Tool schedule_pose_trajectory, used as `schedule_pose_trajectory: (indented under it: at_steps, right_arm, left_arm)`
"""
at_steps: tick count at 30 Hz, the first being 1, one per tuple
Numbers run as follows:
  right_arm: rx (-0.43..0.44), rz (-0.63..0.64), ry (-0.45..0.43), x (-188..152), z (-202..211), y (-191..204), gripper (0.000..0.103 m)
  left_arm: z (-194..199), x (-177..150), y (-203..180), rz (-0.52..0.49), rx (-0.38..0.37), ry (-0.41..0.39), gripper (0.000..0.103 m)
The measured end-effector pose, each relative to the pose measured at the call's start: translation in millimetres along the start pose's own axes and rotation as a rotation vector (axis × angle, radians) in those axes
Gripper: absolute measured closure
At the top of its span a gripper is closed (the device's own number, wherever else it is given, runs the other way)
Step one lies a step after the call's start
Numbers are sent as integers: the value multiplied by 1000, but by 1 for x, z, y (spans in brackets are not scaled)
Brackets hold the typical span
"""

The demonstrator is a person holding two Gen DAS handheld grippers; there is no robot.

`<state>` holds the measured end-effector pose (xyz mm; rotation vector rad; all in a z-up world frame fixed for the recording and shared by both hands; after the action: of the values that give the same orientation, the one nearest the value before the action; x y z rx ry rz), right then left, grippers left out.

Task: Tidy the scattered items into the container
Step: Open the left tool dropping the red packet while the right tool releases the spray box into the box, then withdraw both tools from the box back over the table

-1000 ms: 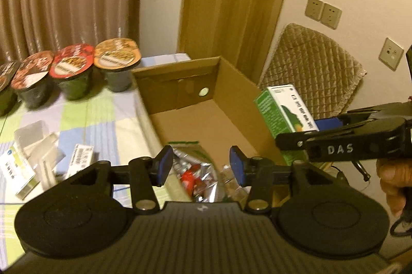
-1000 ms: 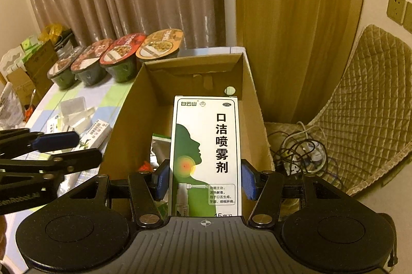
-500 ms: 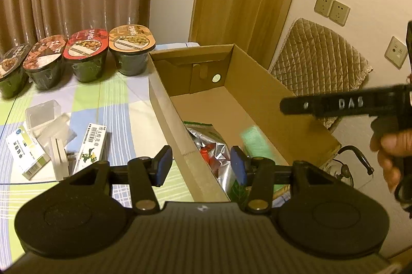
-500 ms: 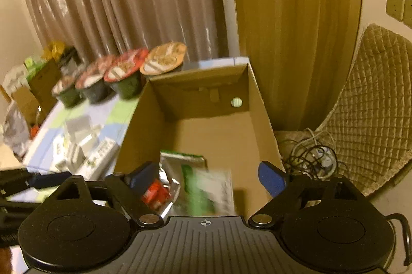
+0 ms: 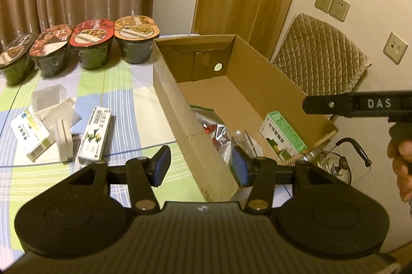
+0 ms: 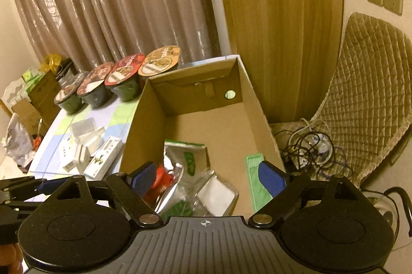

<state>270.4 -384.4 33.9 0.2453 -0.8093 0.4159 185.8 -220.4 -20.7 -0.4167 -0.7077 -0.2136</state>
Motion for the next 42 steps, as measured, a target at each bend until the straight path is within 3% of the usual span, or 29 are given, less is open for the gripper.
schedule_pose_trajectory:
  at_steps: [13,25,34,42]
  right_arm:
    - [74,5,-40,-9,38,56,12]
    - [164,81,-18,-16,39,123,11]
    - [210,124,34,-9,20,167,12]
    - [245,172,72,12,-27,202,12]
  left_arm:
    - [52,-24,47,59,77,-18,44]
    - [91,-53,113,84,197,-17,35]
    - [88,-63,146,87,245,-14,30]
    - [58,-62,173,86,237,7,30]
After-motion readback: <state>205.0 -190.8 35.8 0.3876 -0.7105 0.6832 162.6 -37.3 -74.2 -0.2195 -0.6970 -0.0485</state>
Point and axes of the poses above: each gripper's, at about its wrist camera, not at the fingertips, and z roughly against the way its jaws point, y to its left, x to its top, the point moved 2 cm from there along -z, roughly the way its jaws point, and after that the axes turned 12 degrees about z, right-handed, at the moved point
